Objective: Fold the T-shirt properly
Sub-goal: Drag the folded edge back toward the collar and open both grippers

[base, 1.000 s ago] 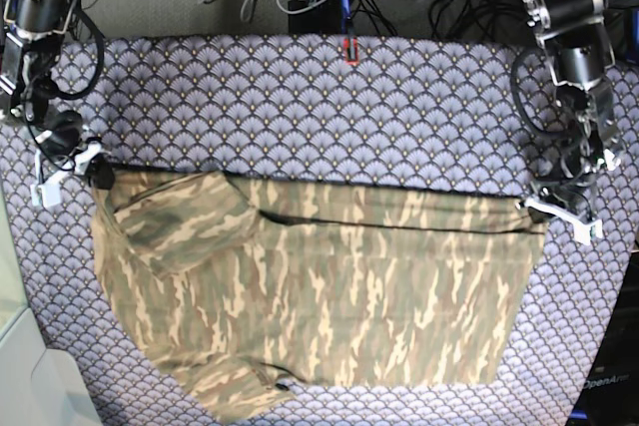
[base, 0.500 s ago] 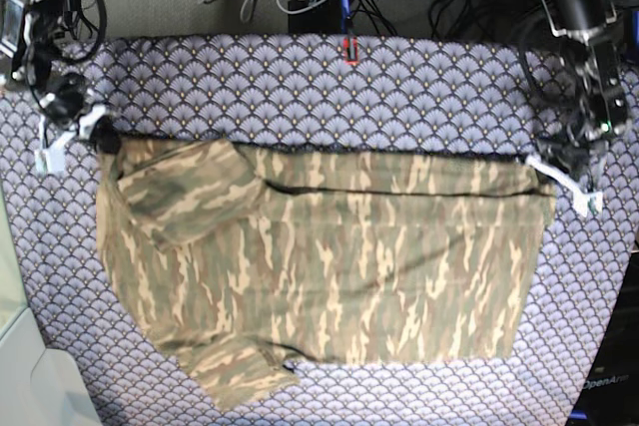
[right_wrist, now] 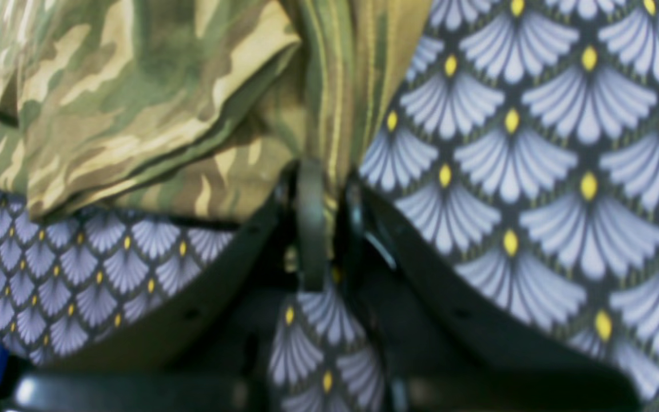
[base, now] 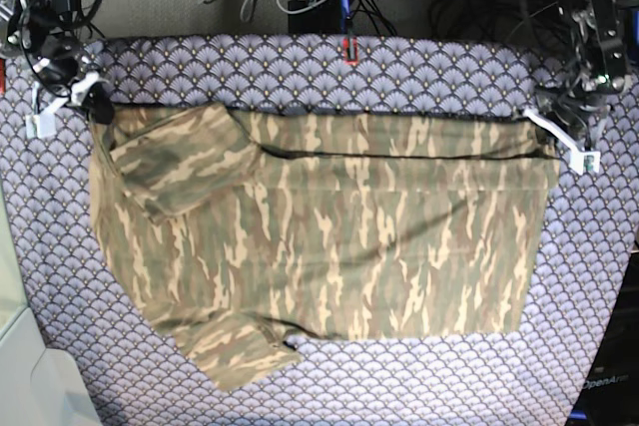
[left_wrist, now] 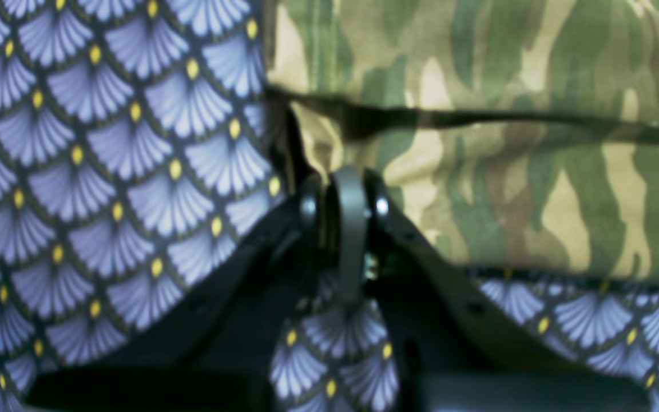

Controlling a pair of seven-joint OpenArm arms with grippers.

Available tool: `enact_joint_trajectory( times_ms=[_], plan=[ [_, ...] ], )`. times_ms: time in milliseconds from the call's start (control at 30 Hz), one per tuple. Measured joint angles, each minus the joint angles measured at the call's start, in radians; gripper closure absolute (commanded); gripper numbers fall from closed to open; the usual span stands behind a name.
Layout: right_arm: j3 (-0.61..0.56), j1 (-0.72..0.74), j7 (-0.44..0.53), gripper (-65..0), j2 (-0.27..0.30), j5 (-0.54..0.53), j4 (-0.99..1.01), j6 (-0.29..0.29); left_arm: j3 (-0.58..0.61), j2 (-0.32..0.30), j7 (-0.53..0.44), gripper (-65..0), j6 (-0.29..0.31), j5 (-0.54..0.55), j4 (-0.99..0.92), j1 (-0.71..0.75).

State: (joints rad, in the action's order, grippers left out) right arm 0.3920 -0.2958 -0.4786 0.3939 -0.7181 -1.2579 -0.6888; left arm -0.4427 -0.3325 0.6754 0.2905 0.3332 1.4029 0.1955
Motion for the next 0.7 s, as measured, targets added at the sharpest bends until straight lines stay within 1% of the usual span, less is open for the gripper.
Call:
enact_joint_trajectory(
  times_ms=[67, 200, 267, 300, 367, 600, 700],
  plan=[
    [0.005, -0.019, 0.007, 0.0, 0.0, -0.005, -0.001, -0.006, 0.0, 0.0, -0.007, -0.5, 0.0, 0.001, 0.002, 0.013],
    [0.06, -0.051, -0.005, 0.0, -0.003, -0.005, -0.002, -0.019, 0.0, -0.003, -0.014, -0.5, 0.001, 0.004, 0.006, 0.026],
    [0.072, -0.062, -0.007, 0.0, -0.003, -0.009, -0.002, -0.021, -0.024, -0.002, -0.014, -0.5, 0.017, 0.01, 0.006, 0.04],
    [0.073, -0.068, -0.004, 0.0, -0.003, -0.013, -0.002, -0.021, -0.045, 0.0, -0.005, -0.5, 0.027, 0.02, 0.008, 0.047],
    [0.075, -0.073, -0.006, 0.0, -0.003, -0.016, -0.003, -0.021, -0.068, 0.002, 0.024, -0.5, 0.025, 0.017, 0.031, 0.064],
    [0.077, -0.105, 0.016, 0.0, -0.005, -0.023, -0.006, -0.024, -0.074, 0.003, 0.022, -0.5, 0.024, 0.008, 0.091, 0.124],
    [0.079, -0.116, 0.032, 0.0, -0.021, -0.024, -0.008, -0.022, -0.074, 0.006, 0.018, -0.5, 0.019, 0.008, 0.089, 0.13]
  ],
)
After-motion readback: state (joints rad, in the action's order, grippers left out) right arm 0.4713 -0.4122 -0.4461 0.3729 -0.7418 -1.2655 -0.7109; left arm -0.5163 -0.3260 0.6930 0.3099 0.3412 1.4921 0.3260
